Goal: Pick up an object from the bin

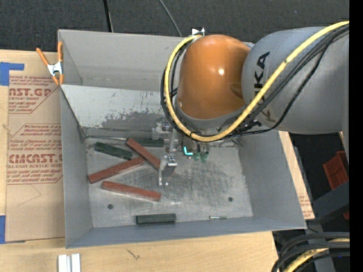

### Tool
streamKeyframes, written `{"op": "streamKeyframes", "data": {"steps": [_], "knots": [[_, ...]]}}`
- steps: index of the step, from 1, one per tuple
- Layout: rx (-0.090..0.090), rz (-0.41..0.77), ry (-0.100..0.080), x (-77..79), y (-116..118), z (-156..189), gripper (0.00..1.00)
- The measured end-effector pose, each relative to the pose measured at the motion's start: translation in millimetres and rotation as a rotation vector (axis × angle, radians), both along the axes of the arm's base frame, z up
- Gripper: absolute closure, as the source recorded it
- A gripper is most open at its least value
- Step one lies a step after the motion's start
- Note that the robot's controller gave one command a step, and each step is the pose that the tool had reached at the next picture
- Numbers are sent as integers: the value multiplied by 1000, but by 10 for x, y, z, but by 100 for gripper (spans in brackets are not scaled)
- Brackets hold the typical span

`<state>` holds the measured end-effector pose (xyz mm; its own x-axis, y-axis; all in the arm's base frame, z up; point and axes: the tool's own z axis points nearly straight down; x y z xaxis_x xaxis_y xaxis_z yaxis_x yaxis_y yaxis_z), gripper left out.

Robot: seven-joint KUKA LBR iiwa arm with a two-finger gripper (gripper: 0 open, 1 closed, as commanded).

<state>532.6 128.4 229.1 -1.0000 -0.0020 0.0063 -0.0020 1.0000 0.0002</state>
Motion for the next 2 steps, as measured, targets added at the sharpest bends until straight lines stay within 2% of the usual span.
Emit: {"op": "streamKeyframes", "data": {"steps": [1,2], "knots": [[1,-2,-8,18,-7,40,0],[1,107,-12,162,178,-500,0]]}}
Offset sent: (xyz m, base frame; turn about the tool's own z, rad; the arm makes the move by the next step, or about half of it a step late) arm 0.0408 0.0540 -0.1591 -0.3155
